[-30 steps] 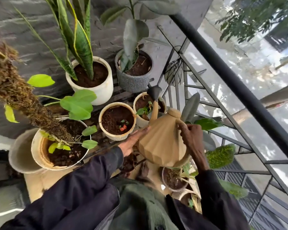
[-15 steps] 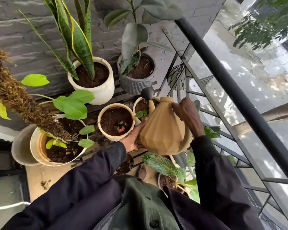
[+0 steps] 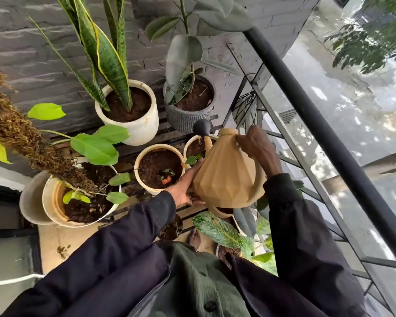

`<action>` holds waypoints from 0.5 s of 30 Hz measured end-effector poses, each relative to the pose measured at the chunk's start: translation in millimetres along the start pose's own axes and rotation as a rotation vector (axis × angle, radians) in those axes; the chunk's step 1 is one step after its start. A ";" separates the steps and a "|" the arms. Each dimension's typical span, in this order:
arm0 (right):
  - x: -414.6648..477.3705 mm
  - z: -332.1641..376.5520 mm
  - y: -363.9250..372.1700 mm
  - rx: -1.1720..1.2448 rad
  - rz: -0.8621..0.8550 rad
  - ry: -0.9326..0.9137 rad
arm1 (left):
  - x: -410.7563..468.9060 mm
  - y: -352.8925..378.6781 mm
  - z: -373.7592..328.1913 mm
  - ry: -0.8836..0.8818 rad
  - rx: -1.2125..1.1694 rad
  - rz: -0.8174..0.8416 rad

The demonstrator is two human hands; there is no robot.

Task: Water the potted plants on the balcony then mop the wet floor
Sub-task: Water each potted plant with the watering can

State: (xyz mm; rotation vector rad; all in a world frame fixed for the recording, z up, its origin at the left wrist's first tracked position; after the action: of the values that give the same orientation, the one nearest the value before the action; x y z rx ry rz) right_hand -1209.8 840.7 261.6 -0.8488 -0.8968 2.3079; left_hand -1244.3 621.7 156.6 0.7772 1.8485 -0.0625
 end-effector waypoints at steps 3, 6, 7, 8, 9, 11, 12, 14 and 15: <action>2.2 2.0 -0.7 -0.014 0.000 -0.007 | -2.6 2.0 -1.4 0.001 -0.008 -0.008; 6.4 4.2 -2.7 -0.046 -0.004 0.001 | -5.8 4.3 -2.4 -0.005 -0.019 -0.006; 7.9 4.5 -3.3 -0.051 -0.002 0.002 | -5.7 4.9 -2.7 -0.003 -0.023 -0.007; 9.5 4.6 -3.8 -0.049 0.003 0.004 | -6.2 5.6 -2.8 -0.004 -0.026 -0.011; 11.1 3.7 -3.8 -0.046 0.006 0.005 | -6.6 6.3 -2.9 -0.004 -0.029 -0.013; 13.5 2.1 -4.5 -0.033 0.006 0.009 | -7.6 7.0 -3.3 0.002 -0.033 -0.013; 14.2 1.3 -4.6 -0.023 0.006 0.010 | -7.5 6.8 -3.2 0.007 -0.035 -0.014; 15.3 1.1 -5.2 -0.012 0.012 0.011 | -7.1 6.6 -3.3 0.018 -0.036 -0.014; 15.6 1.2 -5.3 -0.012 0.016 0.010 | -7.3 6.6 -3.4 0.021 -0.037 -0.017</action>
State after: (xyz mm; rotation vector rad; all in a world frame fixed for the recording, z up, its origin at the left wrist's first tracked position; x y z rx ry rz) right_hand -1219.9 853.7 260.5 -0.8749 -0.9035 2.3116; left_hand -1242.0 624.7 166.3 0.7390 1.8710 -0.0310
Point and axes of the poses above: each hand's wrist, its own x-axis towards the middle knuckle, its own y-axis out of the palm, z = x × y, the point moved 5 cm from there along x, towards the middle knuckle, and after that the axes turned 4 degrees about z, right-handed, at the moved point
